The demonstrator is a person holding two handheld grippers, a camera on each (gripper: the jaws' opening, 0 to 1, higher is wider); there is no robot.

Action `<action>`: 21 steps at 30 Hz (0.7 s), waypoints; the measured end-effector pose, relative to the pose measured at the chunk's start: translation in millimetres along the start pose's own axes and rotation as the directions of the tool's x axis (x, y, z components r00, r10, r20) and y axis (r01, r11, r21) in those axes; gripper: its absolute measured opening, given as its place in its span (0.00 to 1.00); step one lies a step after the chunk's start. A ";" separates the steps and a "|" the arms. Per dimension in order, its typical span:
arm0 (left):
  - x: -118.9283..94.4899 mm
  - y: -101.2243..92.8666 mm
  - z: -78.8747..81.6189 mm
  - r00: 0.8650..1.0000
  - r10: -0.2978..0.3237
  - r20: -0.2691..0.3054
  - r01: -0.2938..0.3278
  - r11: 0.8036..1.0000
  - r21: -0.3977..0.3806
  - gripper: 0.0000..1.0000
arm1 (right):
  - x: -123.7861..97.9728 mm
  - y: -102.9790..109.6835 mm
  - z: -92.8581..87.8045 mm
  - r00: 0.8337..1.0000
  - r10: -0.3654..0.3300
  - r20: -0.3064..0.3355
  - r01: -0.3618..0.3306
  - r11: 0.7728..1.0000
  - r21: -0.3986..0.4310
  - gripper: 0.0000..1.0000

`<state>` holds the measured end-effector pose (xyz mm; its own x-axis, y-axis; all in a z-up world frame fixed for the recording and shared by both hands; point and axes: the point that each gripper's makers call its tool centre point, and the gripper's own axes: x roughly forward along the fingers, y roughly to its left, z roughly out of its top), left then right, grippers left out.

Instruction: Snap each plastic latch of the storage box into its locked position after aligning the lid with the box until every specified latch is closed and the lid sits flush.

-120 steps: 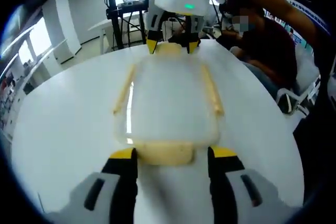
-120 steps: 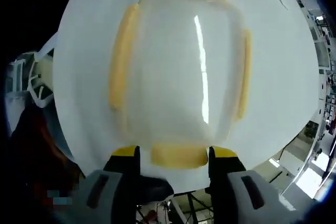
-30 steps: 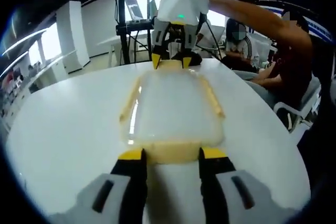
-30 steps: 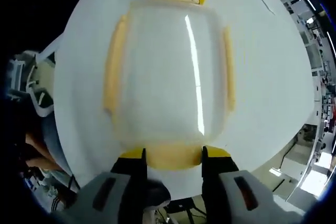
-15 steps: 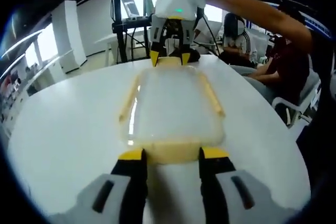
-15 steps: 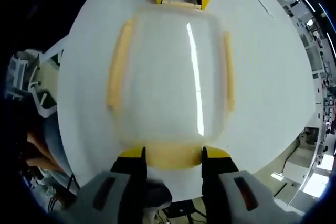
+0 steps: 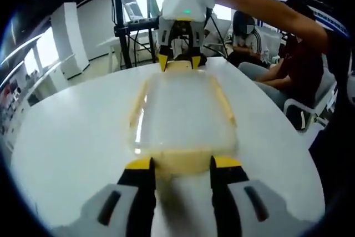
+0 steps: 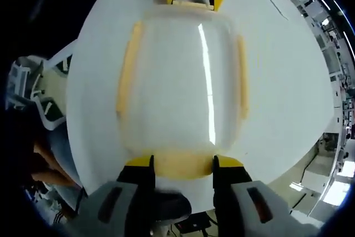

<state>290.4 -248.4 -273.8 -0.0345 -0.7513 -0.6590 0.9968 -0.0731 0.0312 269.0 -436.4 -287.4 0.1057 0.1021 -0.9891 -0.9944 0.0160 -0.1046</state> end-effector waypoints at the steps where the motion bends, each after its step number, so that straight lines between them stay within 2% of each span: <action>1: -2.3 -0.2 0.1 1.000 0.004 0.000 -0.004 1.000 0.006 0.36 | -1.4 0.3 1.2 1.000 -0.003 0.003 0.003 1.000 -0.001 0.38; 7: -18.9 -3.6 -2.1 1.000 0.013 -0.004 -0.013 1.000 0.010 0.36 | -10.7 1.3 17.3 0.999 -0.013 0.040 0.013 1.000 -0.004 0.38; 21: -44.2 -9.1 -12.5 0.999 0.045 -0.019 -0.045 0.999 -0.001 0.36 | -26.8 -4.8 42.0 0.999 -0.012 0.039 0.014 1.000 -0.027 0.38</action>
<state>283.7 -206.4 -254.3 0.0115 -0.7412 -0.6712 0.9974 -0.0389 0.0600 271.2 -397.4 -256.1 0.1183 0.1408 -0.9830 -0.9926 -0.0095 -0.1208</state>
